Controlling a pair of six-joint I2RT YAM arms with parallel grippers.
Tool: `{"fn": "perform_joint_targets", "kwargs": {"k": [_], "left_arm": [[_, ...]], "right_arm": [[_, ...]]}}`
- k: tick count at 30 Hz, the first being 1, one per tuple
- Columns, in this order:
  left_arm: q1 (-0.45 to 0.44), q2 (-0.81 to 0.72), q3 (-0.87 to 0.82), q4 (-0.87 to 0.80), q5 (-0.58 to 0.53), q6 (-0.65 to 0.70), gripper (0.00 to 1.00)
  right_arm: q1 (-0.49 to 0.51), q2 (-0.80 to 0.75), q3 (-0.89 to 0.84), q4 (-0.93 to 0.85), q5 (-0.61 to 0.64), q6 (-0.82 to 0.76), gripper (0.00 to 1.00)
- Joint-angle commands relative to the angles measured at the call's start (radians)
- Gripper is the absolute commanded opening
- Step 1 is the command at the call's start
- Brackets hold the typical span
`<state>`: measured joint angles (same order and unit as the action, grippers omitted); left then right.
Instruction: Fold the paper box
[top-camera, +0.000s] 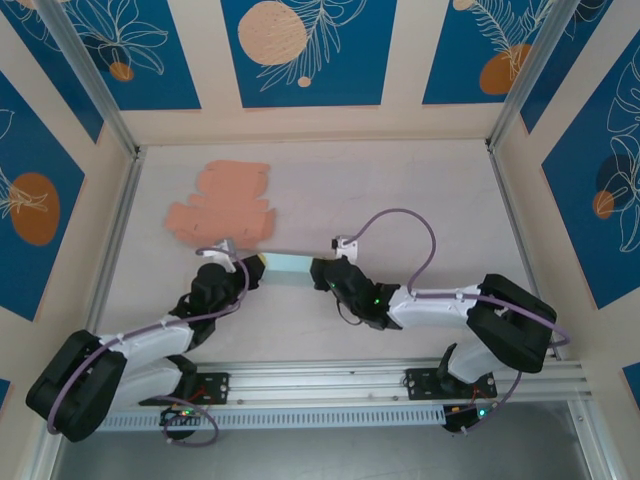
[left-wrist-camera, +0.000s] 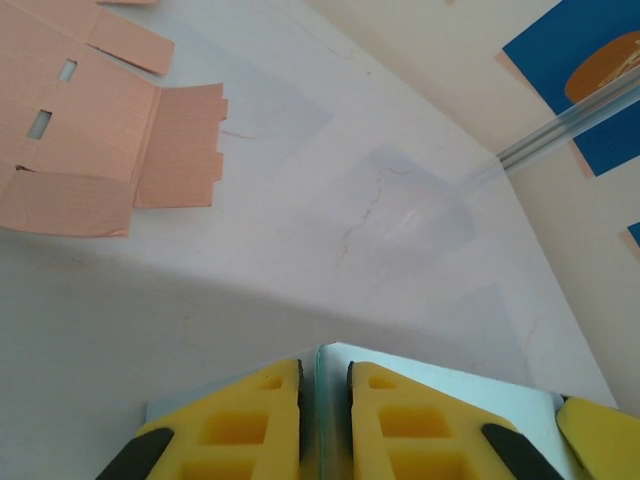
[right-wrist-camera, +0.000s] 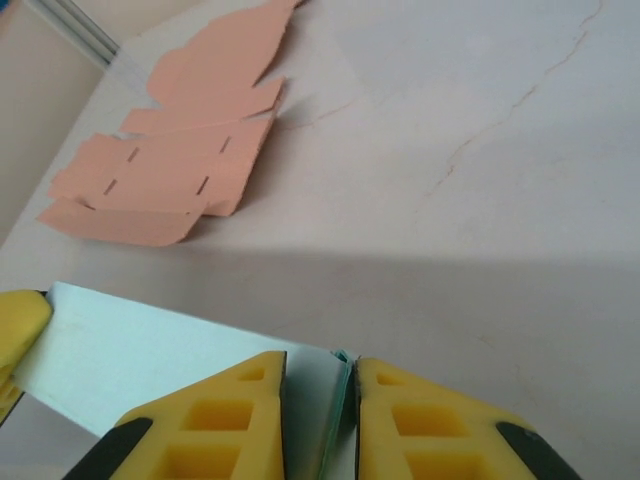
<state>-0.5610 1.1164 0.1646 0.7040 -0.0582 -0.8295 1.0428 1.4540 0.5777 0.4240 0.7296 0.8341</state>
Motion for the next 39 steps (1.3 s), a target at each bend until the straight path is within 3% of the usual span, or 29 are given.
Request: {"fn": "perform_joint_targets", "kwargs": {"k": [1, 6, 13, 20, 27, 31, 36, 39], "left_arm": [[-0.09, 0.069, -0.091, -0.249, 0.042, -0.002, 0.13], [-0.157, -0.013, -0.136, -0.324, -0.012, -0.047, 0.12], [-0.173, -0.34, -0.168, -0.648, -0.05, -0.069, 0.13], [-0.176, -0.484, -0.162, -0.755, -0.056, -0.079, 0.2], [-0.176, -0.581, -0.066, -0.849, -0.037, -0.068, 0.34], [-0.161, -0.511, 0.087, -0.943, -0.068, 0.048, 0.51], [-0.072, -0.255, 0.25, -0.982, 0.018, 0.206, 0.75], [-0.019, -0.13, 0.31, -0.98, 0.068, 0.283, 0.8]], "right_arm": [[0.098, 0.053, -0.091, -0.11, -0.013, -0.007, 0.16], [0.214, 0.064, -0.083, -0.186, 0.126, 0.071, 0.15], [0.305, 0.102, -0.077, -0.292, 0.215, 0.26, 0.15], [0.333, 0.092, -0.023, -0.471, 0.233, 0.381, 0.21], [0.294, -0.077, 0.063, -0.76, 0.214, 0.443, 0.34], [0.216, -0.116, 0.144, -0.847, 0.078, 0.408, 0.43], [0.146, -0.07, 0.243, -0.914, -0.063, 0.414, 0.62], [0.108, -0.014, 0.278, -0.912, -0.156, 0.431, 0.75]]}}
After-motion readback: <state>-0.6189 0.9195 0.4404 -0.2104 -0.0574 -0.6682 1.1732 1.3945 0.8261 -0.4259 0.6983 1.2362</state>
